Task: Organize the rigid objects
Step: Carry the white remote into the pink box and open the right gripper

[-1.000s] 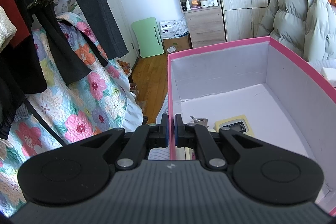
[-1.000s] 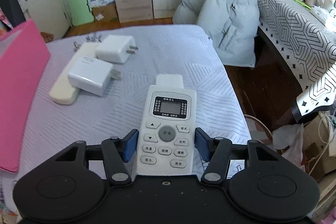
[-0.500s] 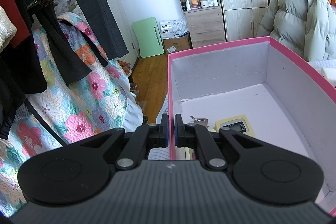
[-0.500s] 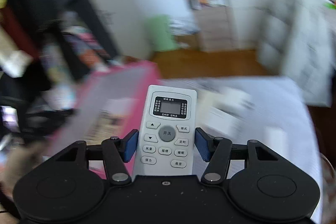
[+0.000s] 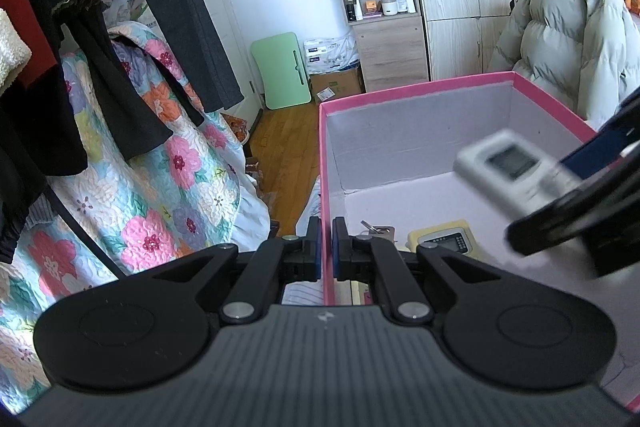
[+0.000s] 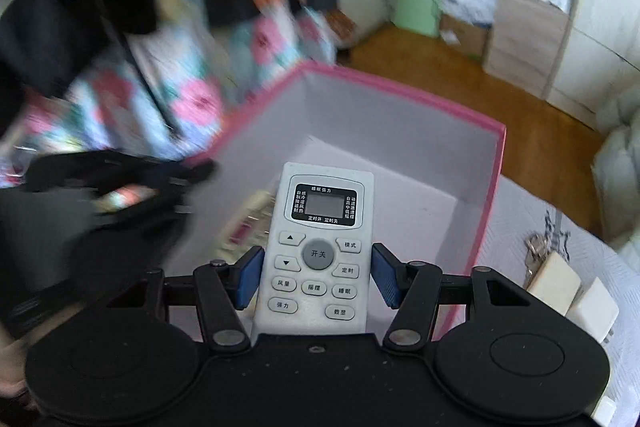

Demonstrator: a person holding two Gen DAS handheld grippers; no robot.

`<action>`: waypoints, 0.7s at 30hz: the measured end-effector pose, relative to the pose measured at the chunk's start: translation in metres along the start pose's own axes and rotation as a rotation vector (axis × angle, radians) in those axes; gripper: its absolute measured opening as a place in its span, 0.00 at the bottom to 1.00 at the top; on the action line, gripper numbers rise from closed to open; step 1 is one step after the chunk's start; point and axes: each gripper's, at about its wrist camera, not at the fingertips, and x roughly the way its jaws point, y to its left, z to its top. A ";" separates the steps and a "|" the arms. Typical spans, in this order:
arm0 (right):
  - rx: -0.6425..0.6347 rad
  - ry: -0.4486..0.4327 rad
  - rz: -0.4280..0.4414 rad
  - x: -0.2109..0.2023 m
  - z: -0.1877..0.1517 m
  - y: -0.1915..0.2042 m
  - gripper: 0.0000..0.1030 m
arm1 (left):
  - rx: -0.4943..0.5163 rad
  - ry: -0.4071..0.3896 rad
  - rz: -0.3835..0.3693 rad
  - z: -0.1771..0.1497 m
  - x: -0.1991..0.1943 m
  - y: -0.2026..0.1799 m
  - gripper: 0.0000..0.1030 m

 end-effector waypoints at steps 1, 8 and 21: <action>-0.008 0.013 -0.026 0.008 0.000 0.002 0.61 | -0.003 -0.001 -0.003 0.000 0.000 0.001 0.04; -0.065 0.076 -0.132 0.033 0.003 0.014 0.60 | -0.007 -0.004 -0.012 -0.001 0.000 0.002 0.04; -0.056 0.118 -0.117 0.044 0.002 0.013 0.60 | -0.009 -0.004 -0.015 -0.002 0.001 0.002 0.04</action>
